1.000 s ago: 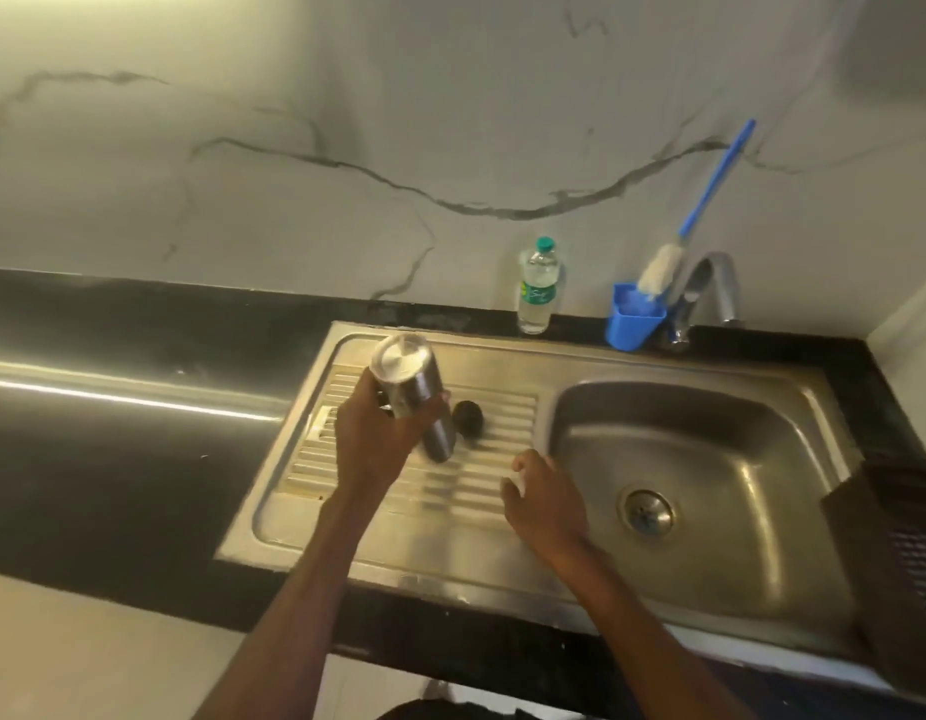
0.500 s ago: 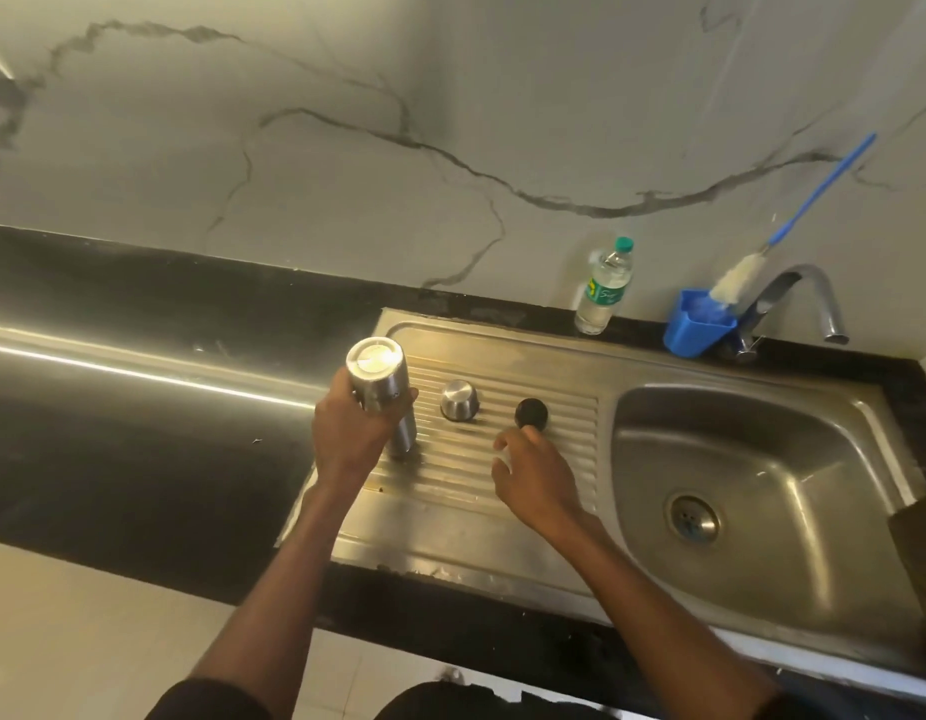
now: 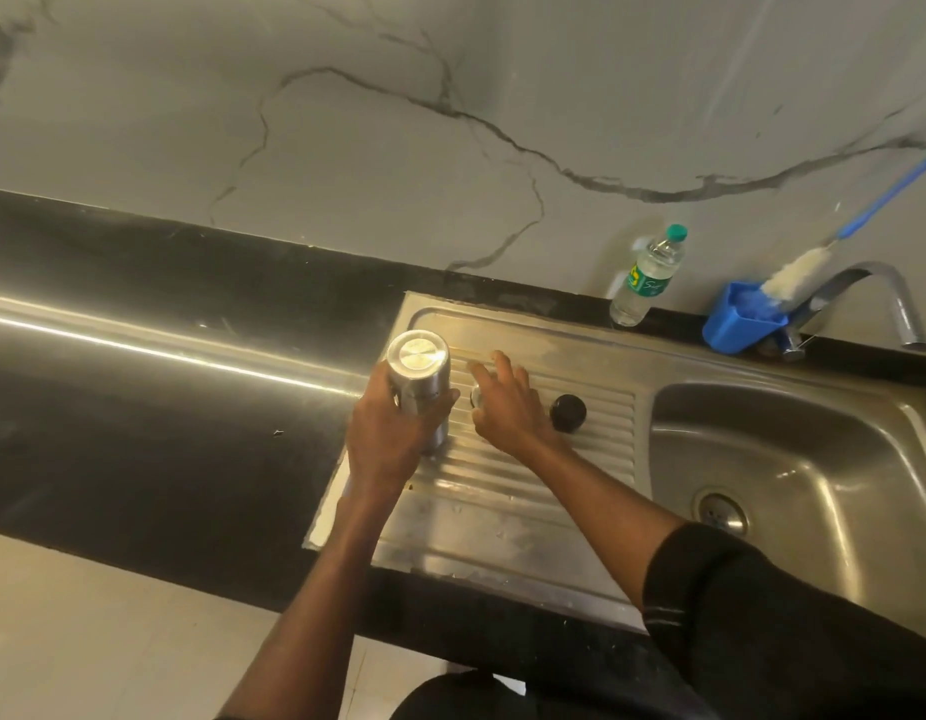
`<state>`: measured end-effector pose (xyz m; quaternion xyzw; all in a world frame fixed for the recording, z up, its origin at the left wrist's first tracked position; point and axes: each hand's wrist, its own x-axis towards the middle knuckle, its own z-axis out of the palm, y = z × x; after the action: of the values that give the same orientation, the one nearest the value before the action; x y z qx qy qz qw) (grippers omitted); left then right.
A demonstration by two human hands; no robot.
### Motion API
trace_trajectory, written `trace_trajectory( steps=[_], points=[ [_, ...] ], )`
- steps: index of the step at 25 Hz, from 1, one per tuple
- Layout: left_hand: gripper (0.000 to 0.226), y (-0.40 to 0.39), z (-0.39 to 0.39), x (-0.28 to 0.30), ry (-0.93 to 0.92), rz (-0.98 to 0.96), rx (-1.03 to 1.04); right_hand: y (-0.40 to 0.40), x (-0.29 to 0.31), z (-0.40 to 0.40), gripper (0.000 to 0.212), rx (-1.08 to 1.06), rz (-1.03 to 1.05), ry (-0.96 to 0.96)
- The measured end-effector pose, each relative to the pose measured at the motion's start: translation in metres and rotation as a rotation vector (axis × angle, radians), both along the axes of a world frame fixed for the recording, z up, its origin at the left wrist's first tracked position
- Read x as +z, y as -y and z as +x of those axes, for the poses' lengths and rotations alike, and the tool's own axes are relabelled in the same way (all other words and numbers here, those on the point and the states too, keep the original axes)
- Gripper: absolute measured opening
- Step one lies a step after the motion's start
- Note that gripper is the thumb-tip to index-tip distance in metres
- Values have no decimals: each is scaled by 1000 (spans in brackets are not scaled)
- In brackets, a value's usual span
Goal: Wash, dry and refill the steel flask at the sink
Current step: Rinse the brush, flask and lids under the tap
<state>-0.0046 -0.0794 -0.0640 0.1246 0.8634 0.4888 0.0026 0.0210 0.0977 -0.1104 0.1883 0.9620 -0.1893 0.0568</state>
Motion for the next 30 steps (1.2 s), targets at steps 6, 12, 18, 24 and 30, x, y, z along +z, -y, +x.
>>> trace_trajectory(
  steps=[6, 12, 18, 24, 30],
  points=[
    [76, 1, 5, 1, 30, 37, 6, -6, -28, 3, 58, -17, -87, -136],
    [103, 3, 17, 4, 90, 83, 22, 13, -19, 41, 45, -469, -653, -496],
    [39, -7, 78, 6, -355, 211, 304, -19, 20, 101, 41, -820, -1298, -506],
    [22, -100, 131, 11, -211, 295, -55, -88, 29, 157, 71, -1060, -1727, -637],
    [17, -230, 140, -8, 192, 228, -371, -185, 13, 230, 54, -1294, -2011, -945]
  ],
)
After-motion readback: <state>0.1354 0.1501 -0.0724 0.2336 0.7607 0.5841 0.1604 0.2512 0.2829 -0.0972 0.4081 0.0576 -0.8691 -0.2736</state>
